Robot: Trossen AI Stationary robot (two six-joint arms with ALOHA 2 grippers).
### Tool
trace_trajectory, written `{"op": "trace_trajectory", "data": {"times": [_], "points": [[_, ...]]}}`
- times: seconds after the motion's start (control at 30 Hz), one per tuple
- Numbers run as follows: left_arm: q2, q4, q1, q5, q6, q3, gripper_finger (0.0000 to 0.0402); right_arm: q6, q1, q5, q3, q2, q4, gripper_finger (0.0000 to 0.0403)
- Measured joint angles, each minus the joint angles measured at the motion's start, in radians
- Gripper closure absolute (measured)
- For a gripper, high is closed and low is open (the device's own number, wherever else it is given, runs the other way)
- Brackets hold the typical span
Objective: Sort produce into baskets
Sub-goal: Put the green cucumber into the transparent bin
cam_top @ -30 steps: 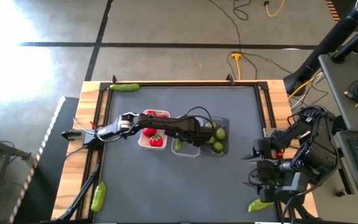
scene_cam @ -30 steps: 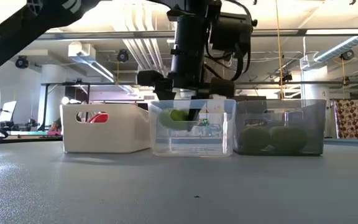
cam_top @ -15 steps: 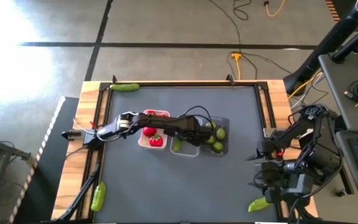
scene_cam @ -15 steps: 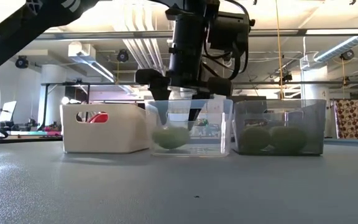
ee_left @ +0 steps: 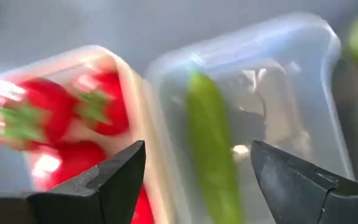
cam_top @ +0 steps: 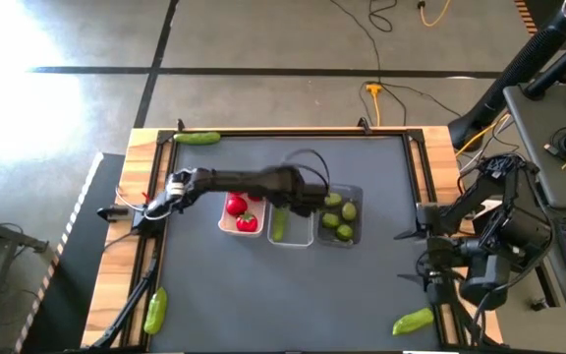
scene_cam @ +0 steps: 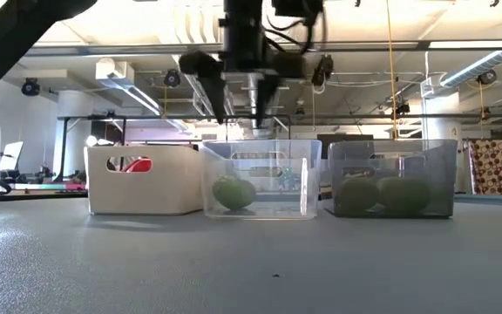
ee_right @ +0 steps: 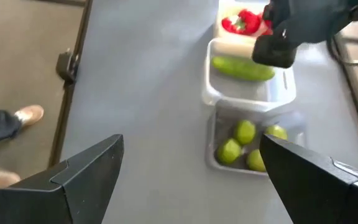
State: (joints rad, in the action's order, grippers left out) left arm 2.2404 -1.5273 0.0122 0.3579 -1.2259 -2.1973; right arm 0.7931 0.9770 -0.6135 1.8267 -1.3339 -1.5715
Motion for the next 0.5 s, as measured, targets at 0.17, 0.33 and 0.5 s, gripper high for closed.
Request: {"op": "trace_trajectory", "data": {"times": [0.17, 0.33, 0.5], "points": [[-0.09, -0.043, 0.107, 0.054, 0.102, 0.035, 0.0129, -0.01, -0.016, -0.073, 0.0, 0.021, 0.0, 0.0035], [-0.202, -0.042, 0.276, 0.081, 0.245, 0.186, 0.0132, 0.007, -0.069, -0.094, -0.007, 0.026, 0.001, 0.0035], [-0.325, 0.048, 0.483, 0.08, 0.465, 0.418, 0.014, 0.025, -0.159, -0.094, -0.033, 0.025, 0.001, 0.0035]]}}
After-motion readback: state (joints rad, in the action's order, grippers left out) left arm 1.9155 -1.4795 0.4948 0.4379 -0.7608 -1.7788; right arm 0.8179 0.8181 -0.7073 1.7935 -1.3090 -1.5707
